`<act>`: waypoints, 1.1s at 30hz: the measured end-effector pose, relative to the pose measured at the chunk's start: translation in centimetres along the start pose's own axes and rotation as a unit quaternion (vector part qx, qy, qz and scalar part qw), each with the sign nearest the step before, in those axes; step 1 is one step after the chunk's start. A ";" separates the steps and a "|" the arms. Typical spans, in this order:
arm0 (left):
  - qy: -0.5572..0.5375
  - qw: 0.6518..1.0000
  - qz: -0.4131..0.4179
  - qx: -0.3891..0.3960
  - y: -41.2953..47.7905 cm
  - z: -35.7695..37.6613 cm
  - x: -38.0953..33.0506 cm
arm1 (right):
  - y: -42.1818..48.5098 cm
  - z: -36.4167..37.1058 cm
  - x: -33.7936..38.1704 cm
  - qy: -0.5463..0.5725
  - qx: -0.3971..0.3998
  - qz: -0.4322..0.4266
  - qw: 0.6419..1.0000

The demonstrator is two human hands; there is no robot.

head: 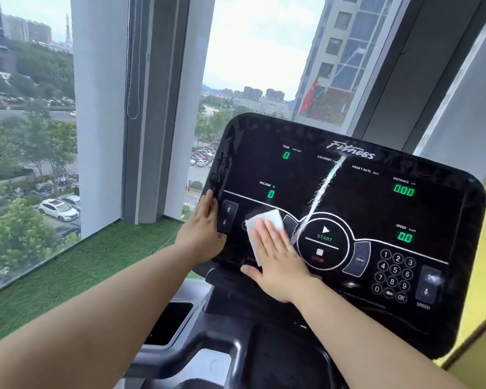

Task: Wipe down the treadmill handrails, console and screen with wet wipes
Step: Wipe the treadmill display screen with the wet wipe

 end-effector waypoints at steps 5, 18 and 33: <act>-0.001 1.000 -0.009 0.005 -0.1 -0.3 -0.1 | -2.1 0.4 -0.8 -0.062 0.047 -0.090 0.993; 0.081 0.992 0.100 -0.011 -3.9 2.8 -4.6 | -3.2 1.9 -1.3 -0.021 0.033 -0.008 0.999; 0.113 0.989 0.098 -0.017 -3.8 3.2 -4.5 | -4.2 1.0 -2.8 -0.027 -0.018 0.036 0.999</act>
Point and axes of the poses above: each hand's wrist, its own y-axis towards the middle knuckle, its own z-axis out of the palm, x = y × z, the point moved 6 cm from there along y, towards the middle knuckle, and after that the axes turned 15 degrees about -z, right-handed, at the moved point
